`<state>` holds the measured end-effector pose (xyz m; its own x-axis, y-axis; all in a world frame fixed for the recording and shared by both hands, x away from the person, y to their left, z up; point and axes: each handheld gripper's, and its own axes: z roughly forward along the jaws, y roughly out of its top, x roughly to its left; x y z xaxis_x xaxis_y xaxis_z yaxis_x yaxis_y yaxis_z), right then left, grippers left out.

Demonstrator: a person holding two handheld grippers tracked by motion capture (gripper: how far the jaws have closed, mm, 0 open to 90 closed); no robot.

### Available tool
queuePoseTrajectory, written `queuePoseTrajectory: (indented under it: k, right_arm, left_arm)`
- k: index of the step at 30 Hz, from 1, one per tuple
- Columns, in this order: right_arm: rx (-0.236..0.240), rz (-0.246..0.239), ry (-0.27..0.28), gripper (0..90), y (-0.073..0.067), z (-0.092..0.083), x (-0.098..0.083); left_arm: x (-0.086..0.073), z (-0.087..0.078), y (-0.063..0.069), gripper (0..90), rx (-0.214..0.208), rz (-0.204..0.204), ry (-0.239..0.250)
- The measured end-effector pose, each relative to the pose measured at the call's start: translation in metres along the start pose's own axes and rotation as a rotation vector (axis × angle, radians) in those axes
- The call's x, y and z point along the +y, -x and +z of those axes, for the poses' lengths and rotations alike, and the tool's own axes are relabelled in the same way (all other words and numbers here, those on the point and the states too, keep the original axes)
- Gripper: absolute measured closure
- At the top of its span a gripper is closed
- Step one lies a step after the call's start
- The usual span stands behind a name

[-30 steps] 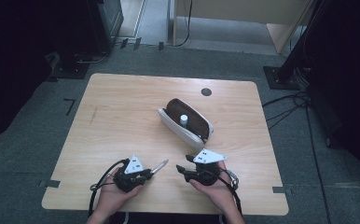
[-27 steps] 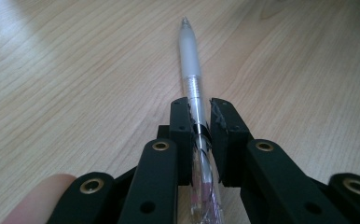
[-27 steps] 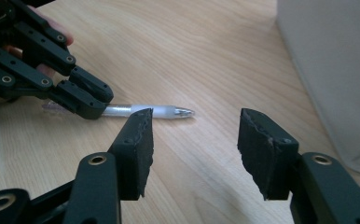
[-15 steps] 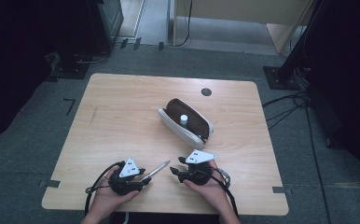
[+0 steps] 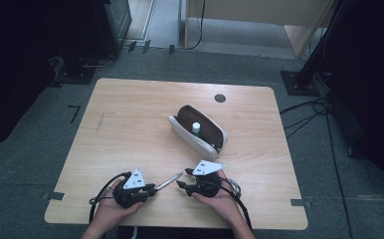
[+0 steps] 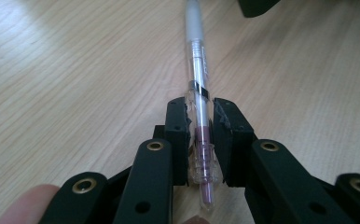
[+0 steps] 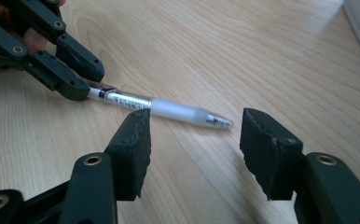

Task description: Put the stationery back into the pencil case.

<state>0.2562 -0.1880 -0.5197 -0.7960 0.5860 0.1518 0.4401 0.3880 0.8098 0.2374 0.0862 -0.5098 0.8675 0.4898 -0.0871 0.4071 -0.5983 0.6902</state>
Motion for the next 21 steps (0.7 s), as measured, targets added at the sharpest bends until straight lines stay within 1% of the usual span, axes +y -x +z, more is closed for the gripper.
queuePoseTrajectory:
  k: [2,4,6,8,10,16,18,19,20,21]
  right_arm:
    - [0.004,-0.012,-0.010,41.6,0.000,0.001,0.000]
    - [0.015,-0.017,-0.007,42.9,0.001,0.001,0.000]
    - [0.025,-0.013,-0.009,43.5,0.001,0.001,0.000]
    - [0.030,-0.002,-0.007,44.3,0.003,0.001,0.000]
    - [0.027,0.004,-0.008,45.0,0.004,0.001,0.001]
    - [0.032,-0.013,-0.018,46.0,0.003,0.006,0.004]
    - [0.045,-0.027,-0.036,46.2,0.002,0.009,0.005]
    - [0.052,-0.037,-0.056,46.4,0.001,0.010,0.006]
    - [0.051,-0.045,-0.077,47.3,0.000,0.012,0.006]
    - [0.051,-0.061,-0.083,49.2,-0.002,0.014,0.007]
  left_arm:
    - [0.000,0.000,0.000,77.5,-0.024,0.013,-0.001]
    - [0.000,0.000,0.000,77.5,-0.025,0.018,0.000]
    - [-0.001,0.000,0.000,77.2,-0.017,0.023,0.002]
    - [-0.001,0.000,0.000,76.4,0.000,0.026,0.005]
    - [-0.001,0.000,-0.001,75.8,0.008,0.030,0.006]
    - [-0.002,0.000,-0.002,75.9,0.001,0.028,0.009]
    - [-0.002,0.000,-0.002,74.8,0.015,0.028,0.009]
    - [-0.002,-0.001,-0.003,74.0,0.023,0.025,0.009]
    - [-0.002,-0.001,-0.004,72.8,0.031,0.020,0.012]
    - [-0.003,-0.001,-0.004,71.6,0.036,0.017,0.011]
